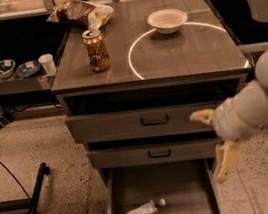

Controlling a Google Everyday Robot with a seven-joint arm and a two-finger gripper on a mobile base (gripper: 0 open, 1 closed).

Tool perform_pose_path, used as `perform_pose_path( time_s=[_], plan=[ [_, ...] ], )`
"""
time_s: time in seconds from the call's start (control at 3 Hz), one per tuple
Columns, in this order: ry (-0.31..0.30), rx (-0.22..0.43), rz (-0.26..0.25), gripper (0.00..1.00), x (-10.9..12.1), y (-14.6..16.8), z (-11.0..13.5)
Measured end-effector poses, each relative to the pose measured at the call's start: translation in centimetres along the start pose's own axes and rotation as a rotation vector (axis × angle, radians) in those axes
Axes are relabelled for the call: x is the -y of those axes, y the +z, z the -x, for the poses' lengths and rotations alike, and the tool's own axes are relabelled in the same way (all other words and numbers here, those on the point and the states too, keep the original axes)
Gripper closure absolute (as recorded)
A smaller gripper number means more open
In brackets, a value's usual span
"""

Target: Pick blue plastic bottle from bottom drawer and place on counter

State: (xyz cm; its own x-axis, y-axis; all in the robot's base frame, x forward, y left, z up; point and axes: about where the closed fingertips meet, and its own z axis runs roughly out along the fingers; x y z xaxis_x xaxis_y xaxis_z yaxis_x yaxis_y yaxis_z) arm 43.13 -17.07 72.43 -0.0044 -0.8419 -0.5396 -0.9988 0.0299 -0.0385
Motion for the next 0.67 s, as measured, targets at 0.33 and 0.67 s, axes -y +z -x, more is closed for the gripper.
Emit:
perform_pose_path(
  time_s=[0.33, 0.67],
  plan=[
    [-0.087, 0.11, 0.004, 0.0, -0.9, 8.3, -2.5],
    [-0.128, 0.125, -0.014, 0.0, -0.2, 9.7, -3.0]
  ],
)
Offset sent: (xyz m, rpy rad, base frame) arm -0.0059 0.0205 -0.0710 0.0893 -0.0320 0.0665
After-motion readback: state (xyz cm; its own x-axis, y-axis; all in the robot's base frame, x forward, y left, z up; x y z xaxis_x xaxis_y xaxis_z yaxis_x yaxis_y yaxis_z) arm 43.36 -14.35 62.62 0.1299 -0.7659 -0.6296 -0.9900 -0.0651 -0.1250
